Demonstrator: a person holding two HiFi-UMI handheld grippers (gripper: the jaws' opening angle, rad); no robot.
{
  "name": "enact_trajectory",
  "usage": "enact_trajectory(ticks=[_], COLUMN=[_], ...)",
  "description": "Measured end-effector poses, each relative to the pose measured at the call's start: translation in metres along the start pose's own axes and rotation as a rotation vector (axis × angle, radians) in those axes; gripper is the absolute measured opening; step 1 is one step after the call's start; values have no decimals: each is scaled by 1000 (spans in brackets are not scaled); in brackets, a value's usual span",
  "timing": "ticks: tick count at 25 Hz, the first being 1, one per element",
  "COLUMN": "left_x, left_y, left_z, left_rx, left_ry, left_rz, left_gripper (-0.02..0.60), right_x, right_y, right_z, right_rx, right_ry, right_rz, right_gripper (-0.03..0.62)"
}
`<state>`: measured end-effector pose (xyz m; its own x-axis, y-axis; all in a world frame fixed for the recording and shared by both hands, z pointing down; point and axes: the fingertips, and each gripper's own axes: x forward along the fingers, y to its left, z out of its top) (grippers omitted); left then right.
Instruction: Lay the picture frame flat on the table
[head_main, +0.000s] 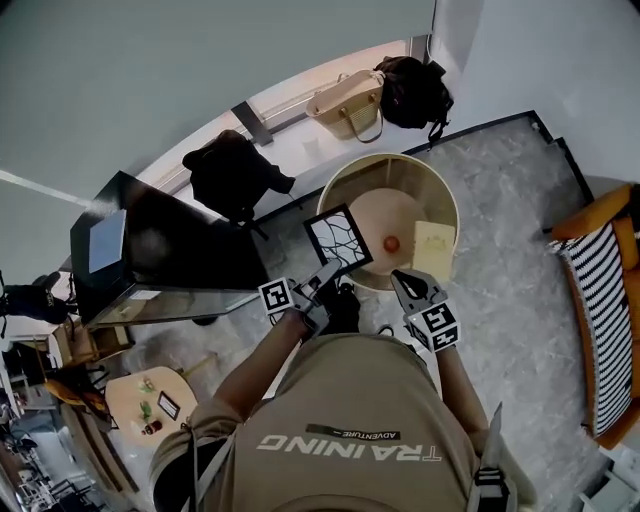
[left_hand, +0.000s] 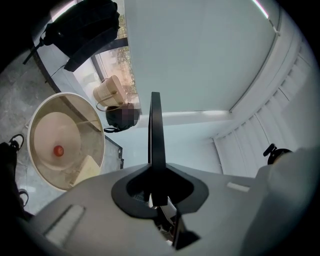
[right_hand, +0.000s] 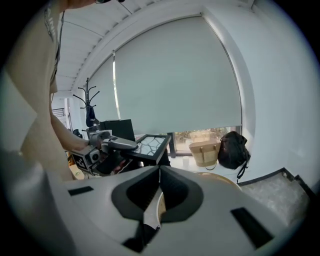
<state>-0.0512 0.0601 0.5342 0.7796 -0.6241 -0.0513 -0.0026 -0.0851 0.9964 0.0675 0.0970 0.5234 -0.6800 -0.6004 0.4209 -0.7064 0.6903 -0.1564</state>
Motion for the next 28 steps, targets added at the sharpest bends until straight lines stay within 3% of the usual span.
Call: enact_trajectory(ticks=[12, 23, 28], left_x=[48, 58, 59], left_y=[27, 109, 175], left_z=[109, 151, 156], left_rx=[-74, -114, -213], left_ry=[98, 159, 186], left_rz=[-4, 102, 149], left_gripper=[43, 43, 43], right_x=[89, 135, 153], right_y=[-52, -81, -105], right_z=[74, 44, 11], right_rx=[70, 153, 212], right_ry=[-21, 73, 89], right_rz=[-125, -151, -149], right_gripper=[8, 8, 8])
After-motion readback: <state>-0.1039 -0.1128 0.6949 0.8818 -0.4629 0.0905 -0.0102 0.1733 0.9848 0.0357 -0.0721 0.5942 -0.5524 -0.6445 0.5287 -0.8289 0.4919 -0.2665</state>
